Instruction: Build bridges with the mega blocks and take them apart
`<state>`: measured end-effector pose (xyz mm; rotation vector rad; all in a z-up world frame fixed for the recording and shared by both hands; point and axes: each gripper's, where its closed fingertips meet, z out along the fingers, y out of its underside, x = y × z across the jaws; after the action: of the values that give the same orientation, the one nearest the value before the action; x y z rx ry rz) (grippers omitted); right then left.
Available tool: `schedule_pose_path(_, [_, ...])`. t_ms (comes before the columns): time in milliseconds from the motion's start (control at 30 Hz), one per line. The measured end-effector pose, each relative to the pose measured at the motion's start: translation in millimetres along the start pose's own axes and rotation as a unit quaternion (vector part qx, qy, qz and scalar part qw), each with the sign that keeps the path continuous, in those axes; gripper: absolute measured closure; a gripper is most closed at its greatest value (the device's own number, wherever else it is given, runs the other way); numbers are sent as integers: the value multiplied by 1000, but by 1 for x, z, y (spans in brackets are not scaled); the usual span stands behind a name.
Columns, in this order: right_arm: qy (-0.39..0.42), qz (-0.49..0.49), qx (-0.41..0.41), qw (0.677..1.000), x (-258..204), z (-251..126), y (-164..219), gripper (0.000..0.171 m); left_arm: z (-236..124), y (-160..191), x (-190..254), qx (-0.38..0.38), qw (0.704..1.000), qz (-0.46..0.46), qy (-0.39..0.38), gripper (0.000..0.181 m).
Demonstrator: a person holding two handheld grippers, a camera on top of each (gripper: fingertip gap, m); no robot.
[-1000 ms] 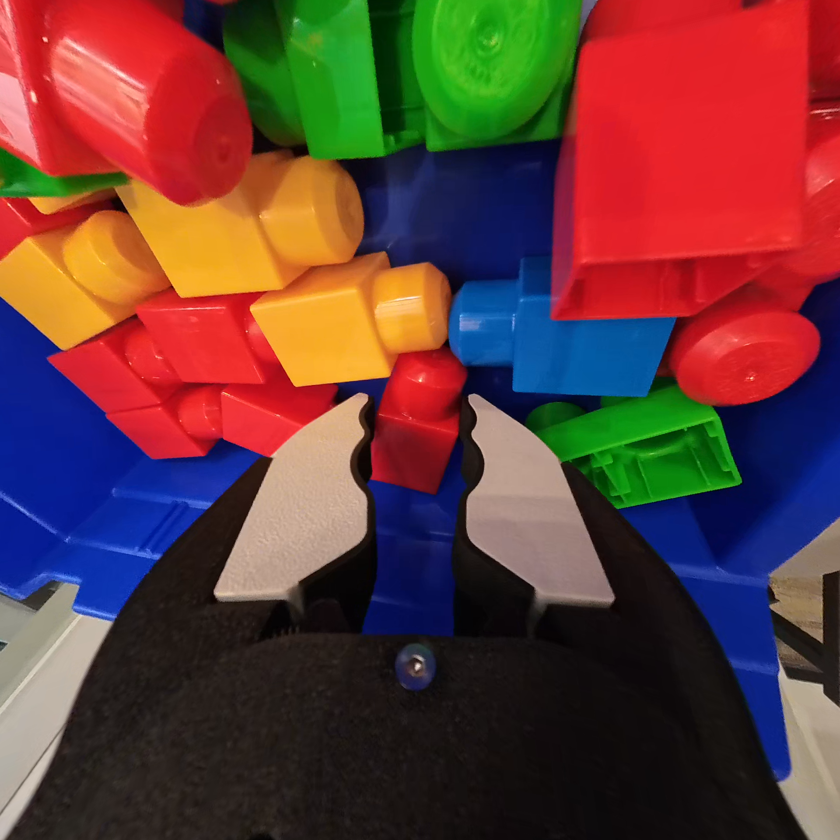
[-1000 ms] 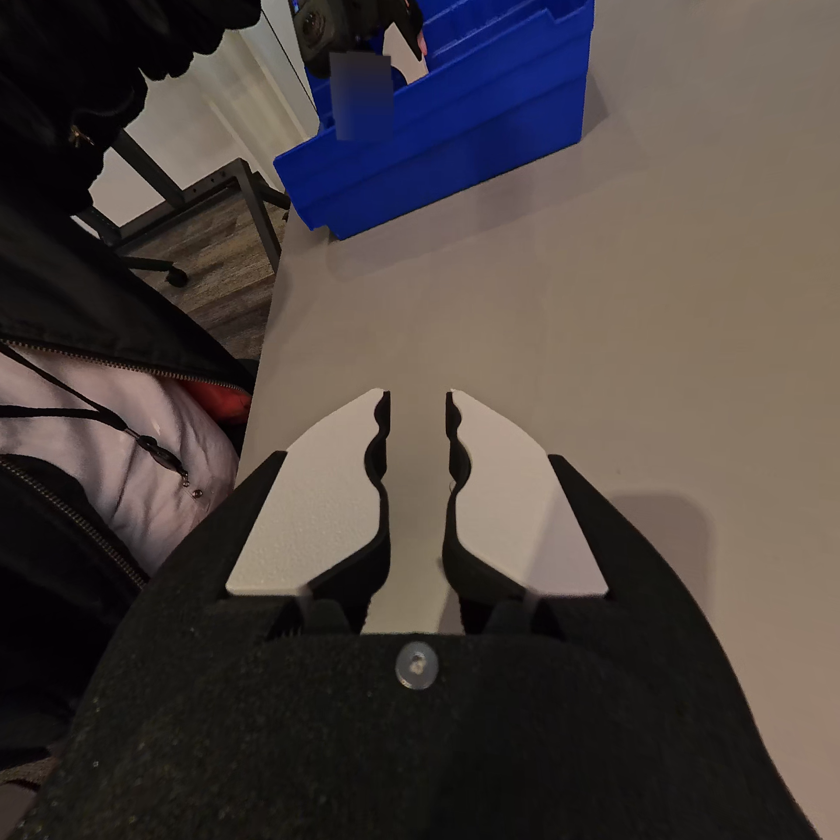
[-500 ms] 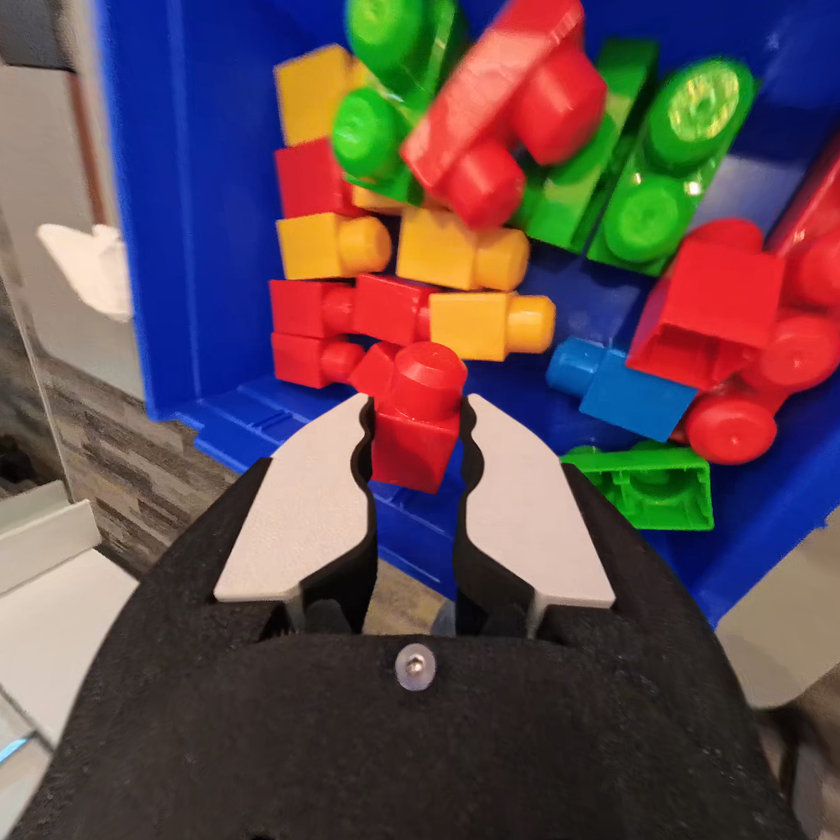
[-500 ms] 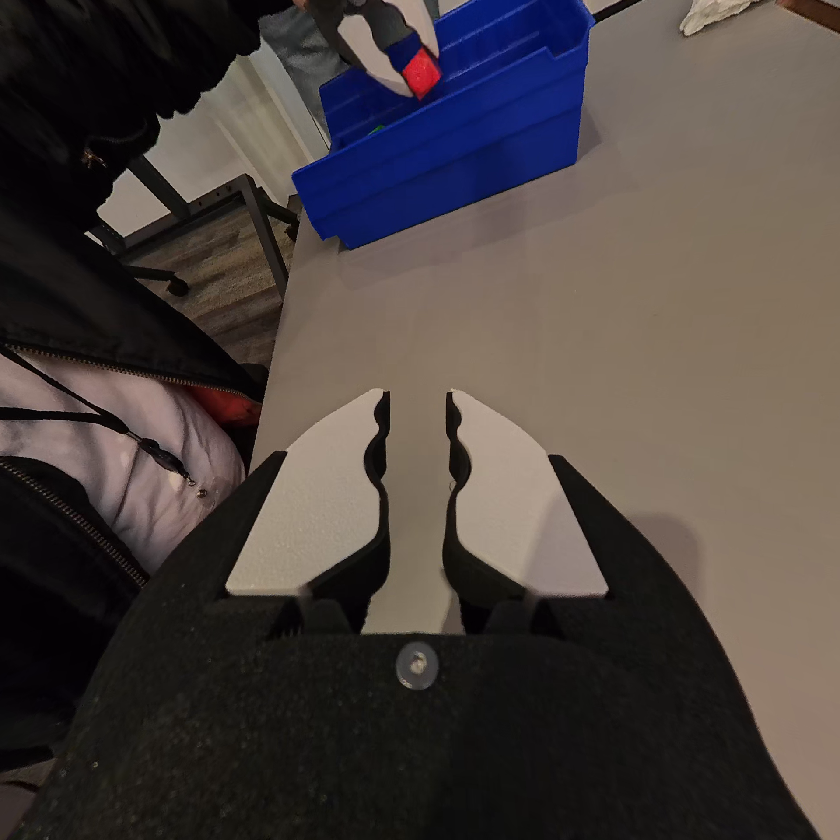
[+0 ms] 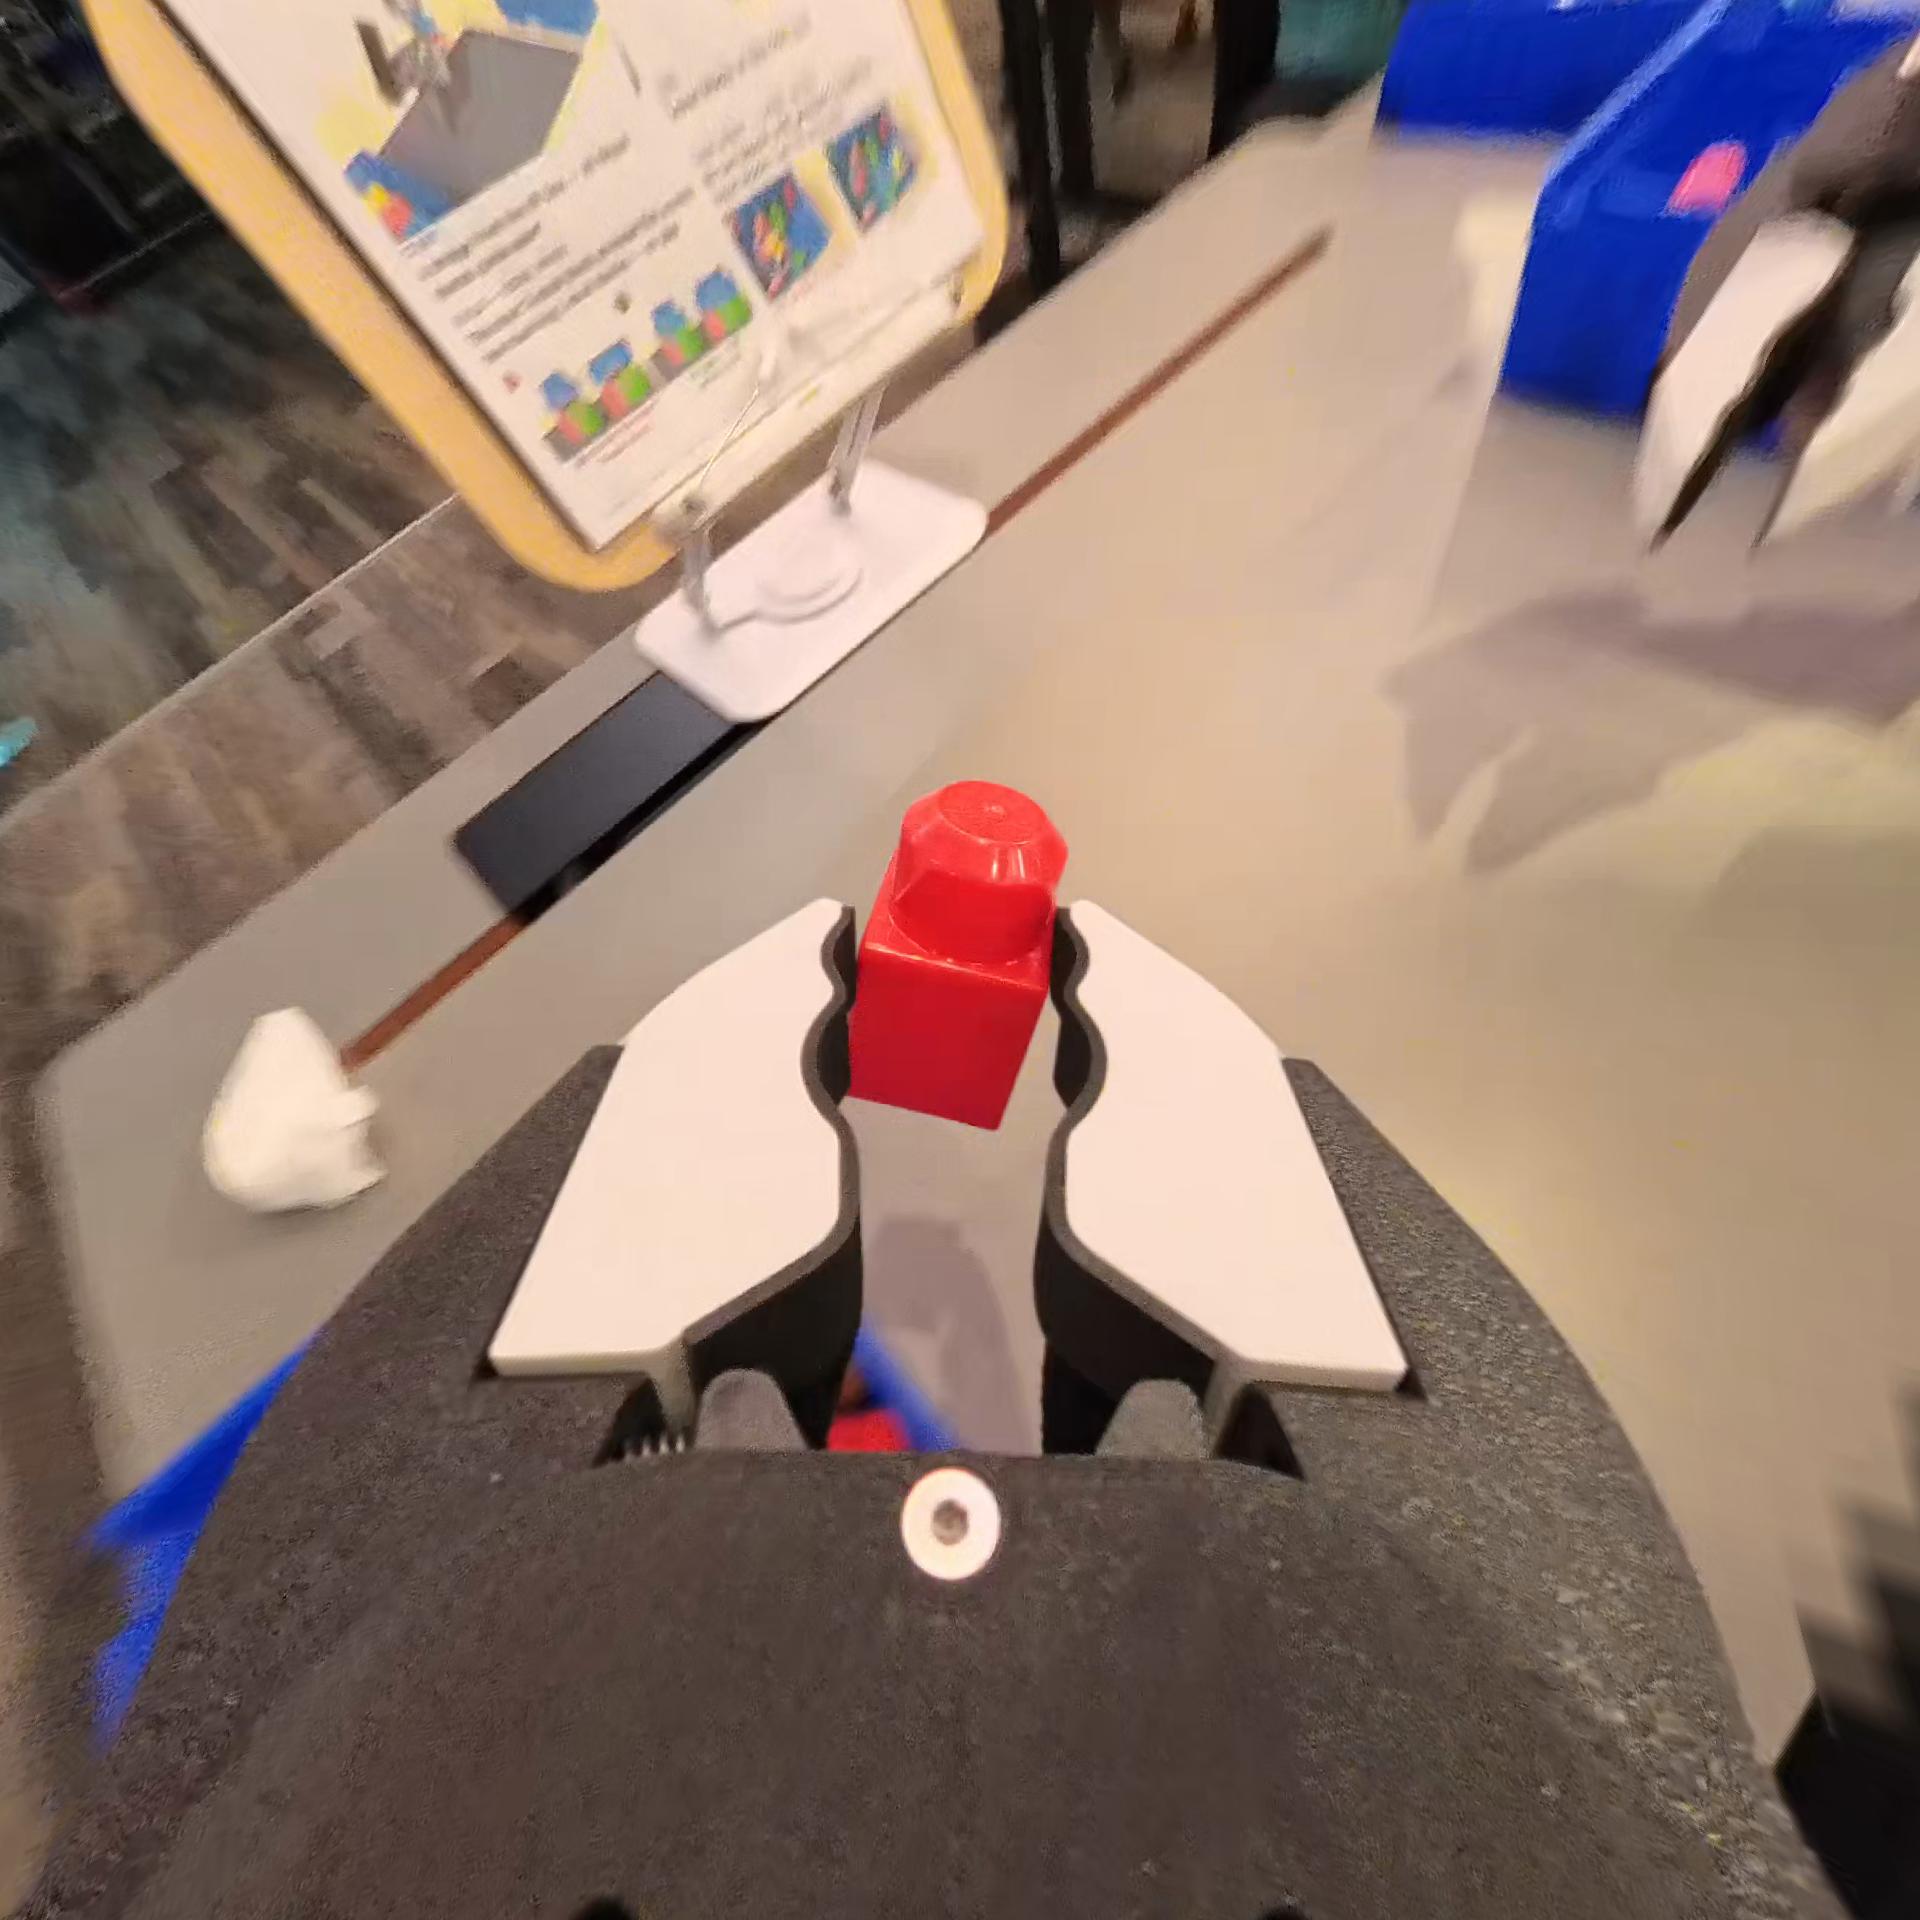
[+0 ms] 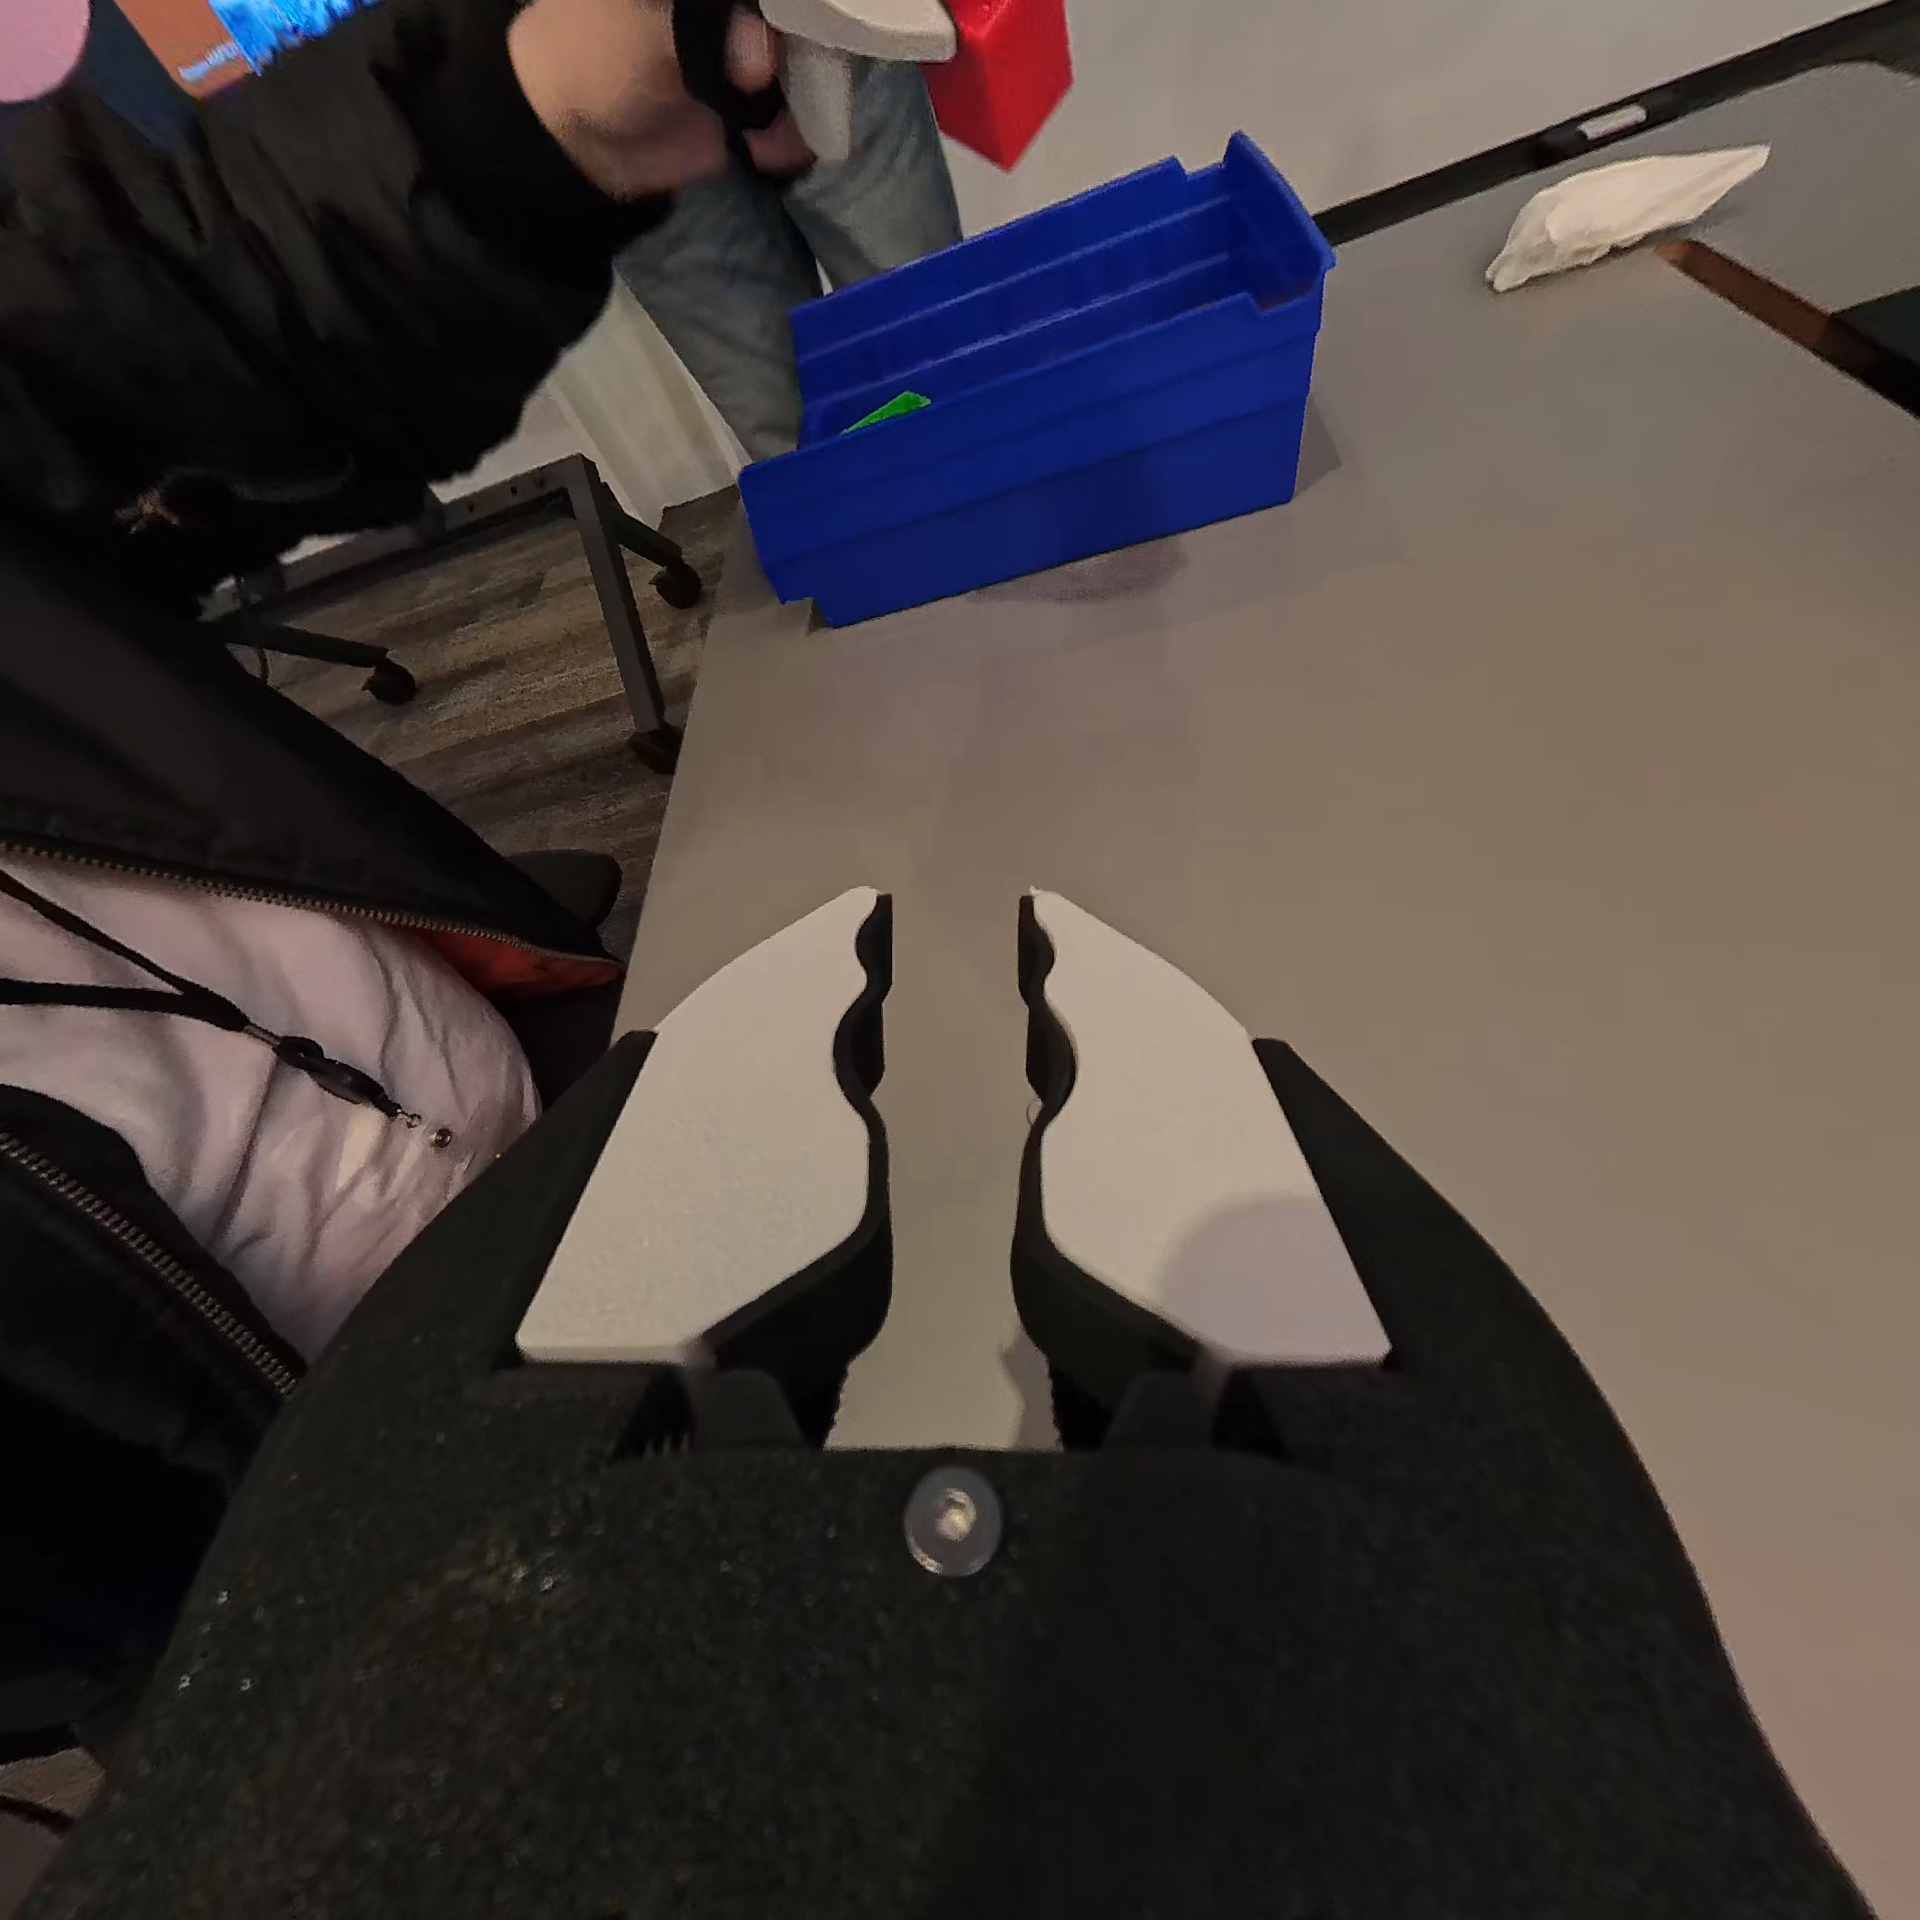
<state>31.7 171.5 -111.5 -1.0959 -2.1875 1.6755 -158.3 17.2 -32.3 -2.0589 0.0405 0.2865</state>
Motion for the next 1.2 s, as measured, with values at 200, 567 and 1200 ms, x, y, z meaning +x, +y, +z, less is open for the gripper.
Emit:
schedule_pose_path(200, [-1,-11,11,1000,-12,-17,1,149,88,2,64,70,981,-176,36,145])
schedule_pose_path(567, [3,-1,-22,1000,-18,-30,35,149,173,78,109,-40,979,-190,52,145])
schedule_pose_path(1200, [30,21,-23,999,14,-23,69,147,172,101,110,-45,981,-184,52,145])
